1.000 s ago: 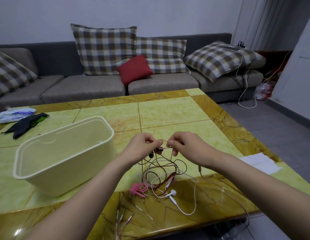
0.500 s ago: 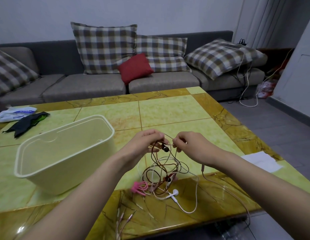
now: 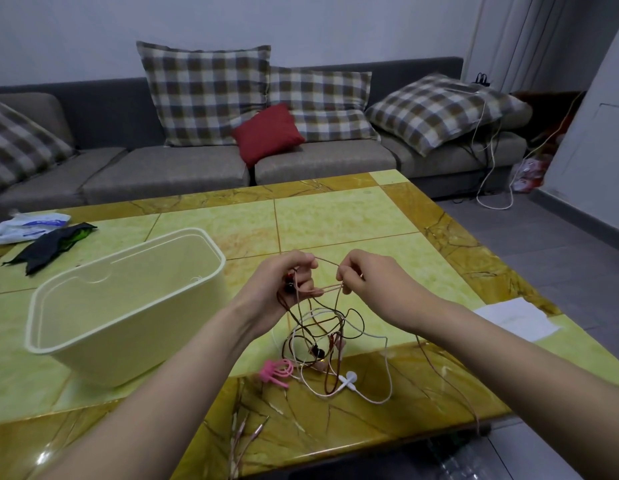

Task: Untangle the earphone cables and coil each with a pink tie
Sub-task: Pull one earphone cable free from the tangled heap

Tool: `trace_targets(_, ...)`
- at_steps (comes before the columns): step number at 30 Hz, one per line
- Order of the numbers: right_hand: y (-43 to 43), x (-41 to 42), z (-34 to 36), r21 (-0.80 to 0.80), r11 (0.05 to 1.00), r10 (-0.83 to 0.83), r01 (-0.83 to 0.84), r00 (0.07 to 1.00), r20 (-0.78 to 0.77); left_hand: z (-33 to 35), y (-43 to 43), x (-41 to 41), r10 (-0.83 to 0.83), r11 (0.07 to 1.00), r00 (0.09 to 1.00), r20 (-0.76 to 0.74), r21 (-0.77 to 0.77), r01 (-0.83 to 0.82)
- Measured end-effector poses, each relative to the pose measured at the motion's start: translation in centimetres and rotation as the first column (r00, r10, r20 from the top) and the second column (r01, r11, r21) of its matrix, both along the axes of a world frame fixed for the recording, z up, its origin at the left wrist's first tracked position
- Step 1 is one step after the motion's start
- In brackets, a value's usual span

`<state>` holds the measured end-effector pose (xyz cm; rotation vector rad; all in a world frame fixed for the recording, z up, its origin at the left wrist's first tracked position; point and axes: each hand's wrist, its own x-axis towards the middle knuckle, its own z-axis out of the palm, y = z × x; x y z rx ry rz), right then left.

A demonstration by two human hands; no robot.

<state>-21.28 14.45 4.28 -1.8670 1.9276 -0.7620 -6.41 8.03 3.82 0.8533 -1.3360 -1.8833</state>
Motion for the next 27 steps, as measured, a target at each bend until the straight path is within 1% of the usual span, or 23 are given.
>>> trace_targets(3, -0.1, 0.1, -0.2, 0.020, 1.000, -0.019, 0.018, 0.999, 0.030, -0.2, -0.3, 0.3, -0.022, 0.997, 0.995, 0.095, -0.072, 0.029)
trace_targets(7, -0.2, -0.5, -0.6, 0.036, 0.998, -0.045, 0.044, 0.998, 0.037, -0.4, -0.6, 1.1, -0.025, 0.995, 0.975, 0.219, -0.084, 0.045)
trace_targets(11, 0.2, -1.4, -0.6, 0.045, 0.997, -0.059, 0.057, 0.998, 0.029, -0.9, -0.9, 1.9, -0.014, 0.983, 0.913, 0.407, -0.163, 0.088)
trace_targets(13, 0.4, -1.6, -0.6, 0.059, 0.997, -0.048, 0.047, 0.999, 0.011, -1.2, -0.9, 2.0, -0.007, 0.973, 0.884, 0.467, -0.202, 0.114)
trace_targets(16, 0.6, -1.7, -0.6, 0.067, 0.996, -0.049, 0.050, 0.999, -0.016, -1.4, -1.0, 2.1, 0.008, 0.970, 0.871, 0.492, -0.214, 0.112)
trace_targets(20, 0.6, -1.7, -0.9, 0.068, 0.994, -0.079, 0.083, 0.995, -0.058, -1.0, -1.0, 1.9, -0.009, 0.988, 0.929, 0.370, -0.141, 0.065)
trace_targets(22, 0.6, -1.8, -1.0, 0.052, 0.993, -0.104, 0.107, 0.993, -0.054, -0.8, -0.9, 1.9, -0.029, 0.988, 0.930, 0.366, -0.128, 0.081)
trace_targets(25, 0.7, -2.1, -0.9, 0.011, 0.988, -0.153, 0.153, 0.987, -0.044, -0.8, -0.8, 2.2, -0.080, 0.970, 0.885, 0.459, -0.168, 0.175)
trace_targets(27, 0.6, -2.4, -0.9, -0.008, 0.983, -0.181, 0.181, 0.982, -0.052, -0.9, -0.8, 2.4, -0.064, 0.953, 0.838, 0.542, -0.215, 0.212)
